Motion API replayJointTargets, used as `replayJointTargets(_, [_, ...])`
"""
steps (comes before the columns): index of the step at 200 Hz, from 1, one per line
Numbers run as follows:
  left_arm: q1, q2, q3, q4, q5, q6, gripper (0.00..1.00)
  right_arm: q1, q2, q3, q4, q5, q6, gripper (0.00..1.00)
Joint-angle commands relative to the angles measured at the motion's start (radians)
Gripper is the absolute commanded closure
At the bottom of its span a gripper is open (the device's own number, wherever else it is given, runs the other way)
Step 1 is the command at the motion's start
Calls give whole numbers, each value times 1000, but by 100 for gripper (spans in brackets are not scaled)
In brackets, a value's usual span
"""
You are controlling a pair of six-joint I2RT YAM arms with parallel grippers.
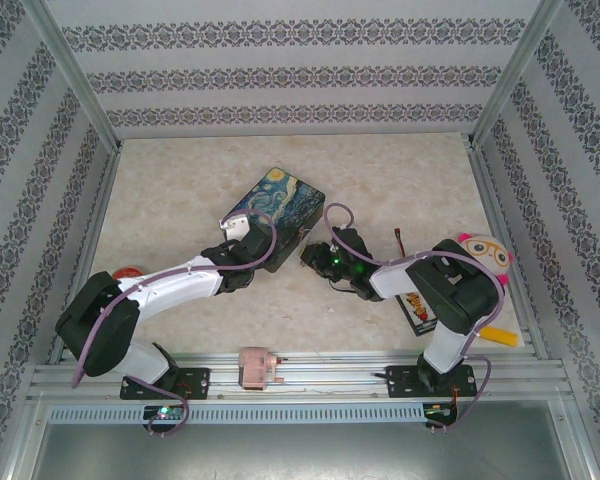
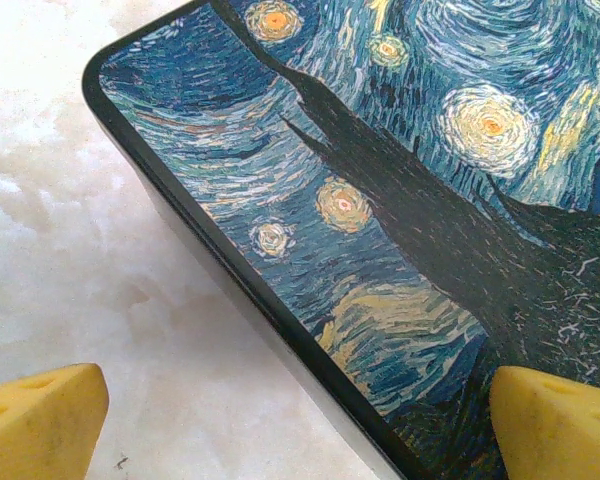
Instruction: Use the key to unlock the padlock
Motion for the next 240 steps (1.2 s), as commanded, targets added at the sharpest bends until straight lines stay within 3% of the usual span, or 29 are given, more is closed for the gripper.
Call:
replayJointTargets(1, [17, 12, -29, -108, 12, 13, 3, -46, 26, -2, 148, 82, 52, 100])
replayJointTargets(240, [24, -22, -58, -99, 14, -5, 4, -67, 42, -9, 179, 67, 57, 100])
